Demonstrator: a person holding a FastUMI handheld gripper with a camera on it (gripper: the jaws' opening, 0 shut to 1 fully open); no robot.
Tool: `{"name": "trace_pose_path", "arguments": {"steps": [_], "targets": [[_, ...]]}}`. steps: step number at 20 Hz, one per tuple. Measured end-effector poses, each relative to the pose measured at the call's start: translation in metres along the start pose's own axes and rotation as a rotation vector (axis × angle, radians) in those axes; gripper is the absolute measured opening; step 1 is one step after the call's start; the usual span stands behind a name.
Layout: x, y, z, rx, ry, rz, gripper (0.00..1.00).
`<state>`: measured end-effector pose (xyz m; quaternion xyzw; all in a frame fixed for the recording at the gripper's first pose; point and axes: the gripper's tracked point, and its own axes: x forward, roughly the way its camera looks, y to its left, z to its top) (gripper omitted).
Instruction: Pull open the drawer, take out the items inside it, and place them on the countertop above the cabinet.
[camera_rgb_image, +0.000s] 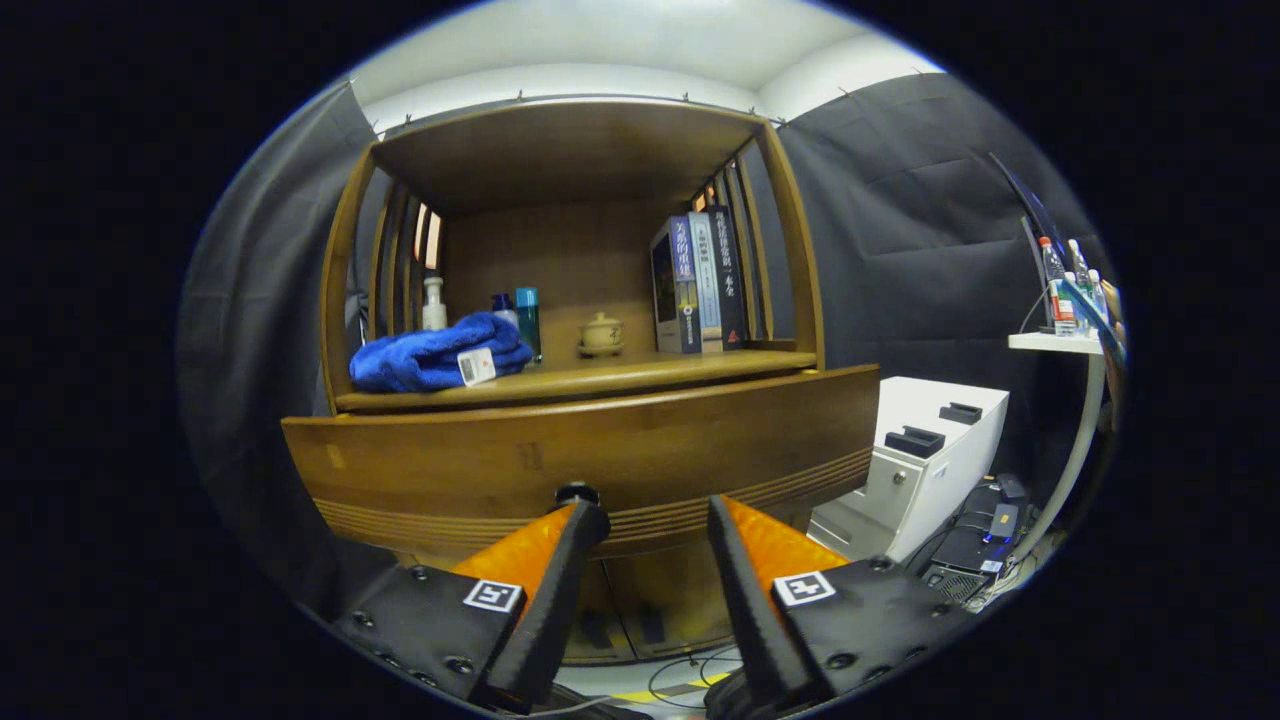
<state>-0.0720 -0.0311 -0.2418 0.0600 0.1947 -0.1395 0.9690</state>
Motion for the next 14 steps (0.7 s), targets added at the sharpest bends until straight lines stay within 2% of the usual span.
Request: {"name": "trace_pose_path", "arguments": {"steps": [3,4,7,10,13,14], "targets": [[0.015,0.021,-0.011,-0.055,0.013,0.070,0.60],[0.016,0.019,-0.004,-0.037,-0.019,0.071,0.67],[0.017,0.038,-0.017,0.037,0.013,0.132,0.89],[0.034,0.054,-0.004,0.041,-0.024,0.162,0.88],[0.052,0.056,-0.004,0.017,-0.010,0.161,0.86],[0.044,0.052,-0.004,0.007,-0.007,0.153,0.85]]}}
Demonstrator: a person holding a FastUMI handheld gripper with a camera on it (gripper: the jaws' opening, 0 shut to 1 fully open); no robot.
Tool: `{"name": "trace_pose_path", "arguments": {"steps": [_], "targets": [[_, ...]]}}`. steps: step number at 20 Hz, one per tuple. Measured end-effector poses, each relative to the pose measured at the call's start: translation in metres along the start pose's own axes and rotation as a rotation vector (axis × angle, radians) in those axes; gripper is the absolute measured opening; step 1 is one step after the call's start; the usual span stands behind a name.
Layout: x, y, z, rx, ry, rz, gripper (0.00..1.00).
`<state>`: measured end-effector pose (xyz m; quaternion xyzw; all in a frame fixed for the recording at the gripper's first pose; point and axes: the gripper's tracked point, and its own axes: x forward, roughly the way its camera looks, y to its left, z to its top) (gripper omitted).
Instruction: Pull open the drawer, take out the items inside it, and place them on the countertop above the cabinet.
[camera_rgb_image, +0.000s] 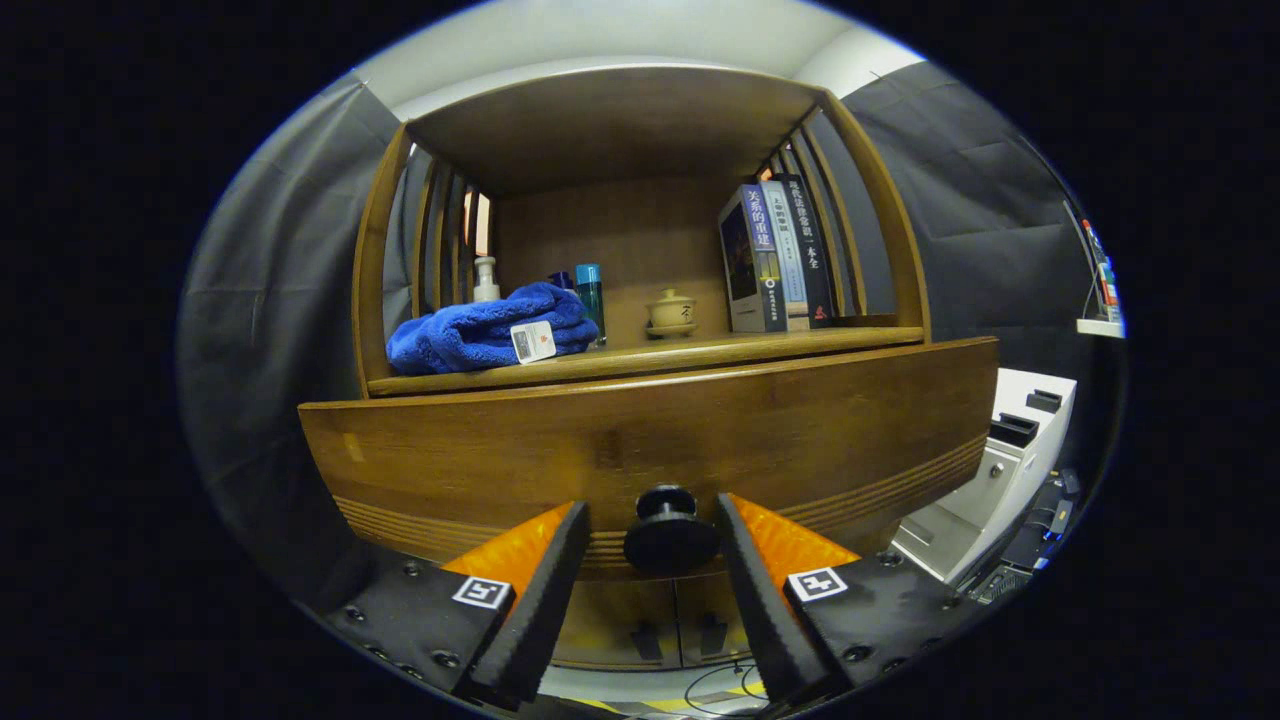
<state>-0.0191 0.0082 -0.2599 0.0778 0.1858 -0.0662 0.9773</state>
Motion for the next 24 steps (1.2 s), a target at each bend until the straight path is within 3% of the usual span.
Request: {"name": "trace_pose_path", "arguments": {"steps": [2,7,9,24], "targets": [[0.011,-0.002,-0.006,0.023,0.005,-0.013,0.83],[0.013,-0.010,-0.010,-0.051,0.013,-0.057,0.42],[0.007,-0.011,-0.009,-0.049,0.029,-0.058,0.36],[-0.094,-0.013,-0.034,-0.044,0.179,-0.117,0.36]]}}
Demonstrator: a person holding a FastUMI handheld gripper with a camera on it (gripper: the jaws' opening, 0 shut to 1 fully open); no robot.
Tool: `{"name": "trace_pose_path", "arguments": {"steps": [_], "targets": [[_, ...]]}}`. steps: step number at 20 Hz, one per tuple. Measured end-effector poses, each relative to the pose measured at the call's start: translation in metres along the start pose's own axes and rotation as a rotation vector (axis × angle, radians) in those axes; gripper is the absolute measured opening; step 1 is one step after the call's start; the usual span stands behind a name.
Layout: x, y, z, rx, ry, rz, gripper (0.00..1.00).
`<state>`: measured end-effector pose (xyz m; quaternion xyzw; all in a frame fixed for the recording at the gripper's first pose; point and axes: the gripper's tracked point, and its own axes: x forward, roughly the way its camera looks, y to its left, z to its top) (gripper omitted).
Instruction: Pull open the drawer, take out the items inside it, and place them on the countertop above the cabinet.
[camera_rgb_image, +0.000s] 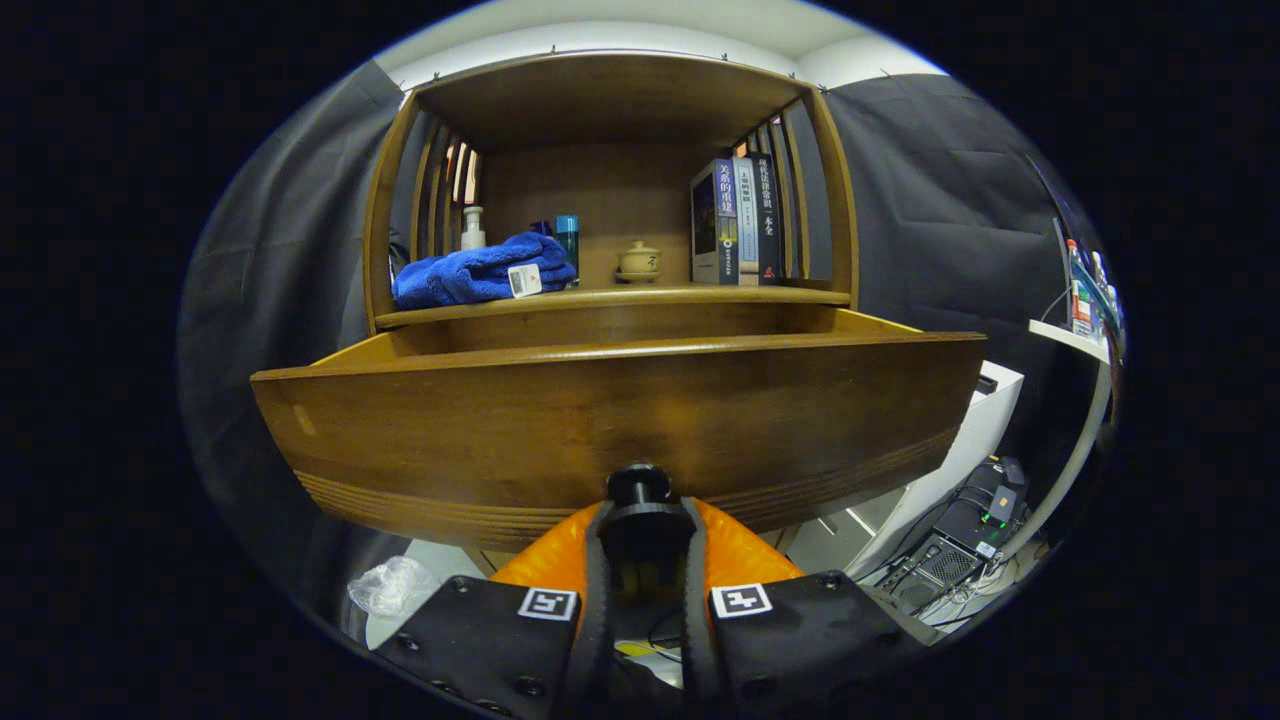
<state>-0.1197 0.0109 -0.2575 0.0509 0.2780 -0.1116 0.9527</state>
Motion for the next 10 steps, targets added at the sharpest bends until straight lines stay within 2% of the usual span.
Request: {"name": "trace_pose_path", "arguments": {"steps": [4,6,8,10], "targets": [[-0.001,0.002,0.000,-0.002,-0.003,0.014,0.36],[0.000,0.002,-0.002,-0.016,-0.008,0.030,0.45],[0.002,0.003,-0.010,-0.037,0.021,0.031,0.54],[-0.001,0.007,-0.018,-0.070,0.040,0.045,0.83]]}}
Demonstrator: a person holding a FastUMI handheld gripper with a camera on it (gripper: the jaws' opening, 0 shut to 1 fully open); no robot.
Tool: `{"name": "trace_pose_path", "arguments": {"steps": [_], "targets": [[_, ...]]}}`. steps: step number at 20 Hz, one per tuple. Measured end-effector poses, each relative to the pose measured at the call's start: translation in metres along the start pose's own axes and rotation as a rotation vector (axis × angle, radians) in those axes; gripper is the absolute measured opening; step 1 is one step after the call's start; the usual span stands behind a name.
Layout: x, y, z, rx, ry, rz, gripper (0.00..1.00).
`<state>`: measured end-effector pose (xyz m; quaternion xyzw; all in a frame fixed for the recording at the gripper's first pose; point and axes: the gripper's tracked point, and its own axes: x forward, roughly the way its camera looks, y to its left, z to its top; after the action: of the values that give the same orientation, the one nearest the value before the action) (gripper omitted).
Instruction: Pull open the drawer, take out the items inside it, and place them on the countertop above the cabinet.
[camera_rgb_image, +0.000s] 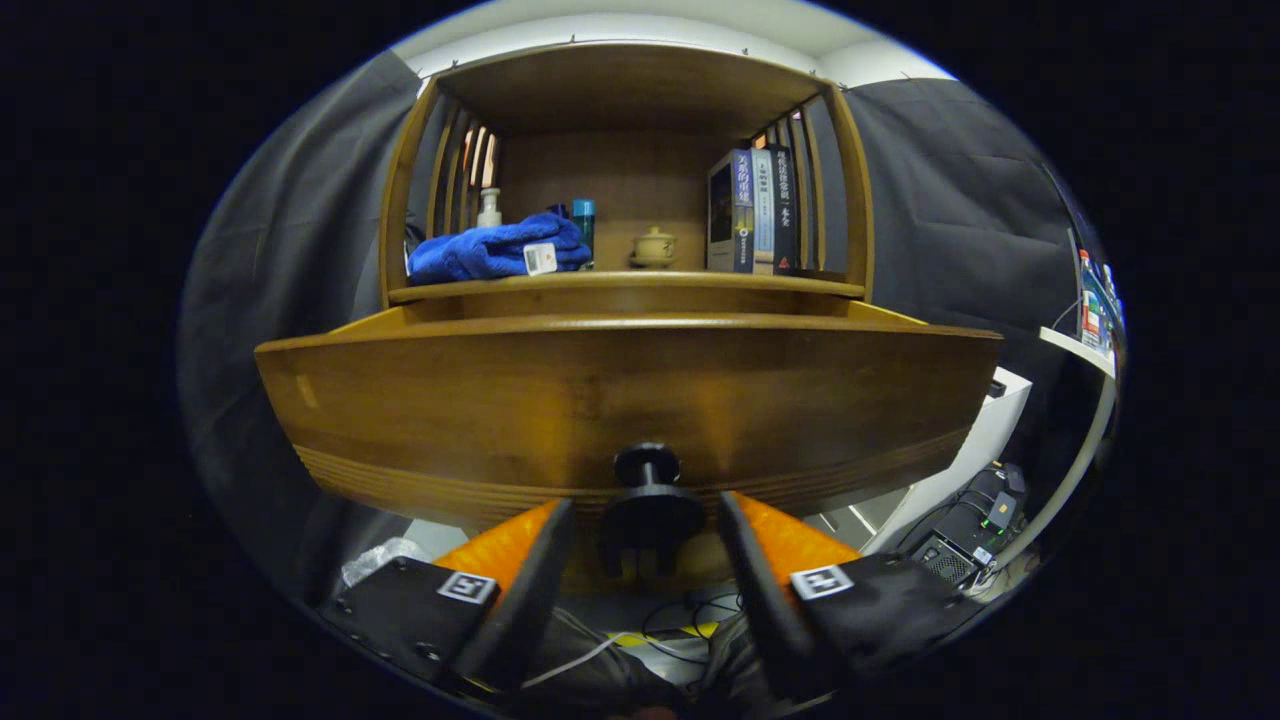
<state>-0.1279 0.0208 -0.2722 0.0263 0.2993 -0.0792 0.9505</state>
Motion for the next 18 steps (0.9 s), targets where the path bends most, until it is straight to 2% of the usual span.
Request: {"name": "trace_pose_path", "arguments": {"steps": [1,4,7,9,10,12,14,18], "targets": [[-0.003,0.002,0.003,-0.012,-0.009,0.005,0.98],[-0.022,0.010,0.039,-0.005,-0.142,0.028,0.98],[-0.054,-0.001,0.127,0.036,-0.310,0.015,0.97],[-0.059,0.000,0.190,0.067,-0.405,0.015,0.97],[-0.052,-0.003,0.215,0.058,-0.405,-0.011,0.97],[-0.029,-0.022,0.241,-0.020,-0.303,-0.121,0.97],[0.004,-0.034,0.245,-0.027,-0.146,-0.203,0.97],[0.069,-0.043,0.192,0.091,0.277,-0.256,0.98]]}}
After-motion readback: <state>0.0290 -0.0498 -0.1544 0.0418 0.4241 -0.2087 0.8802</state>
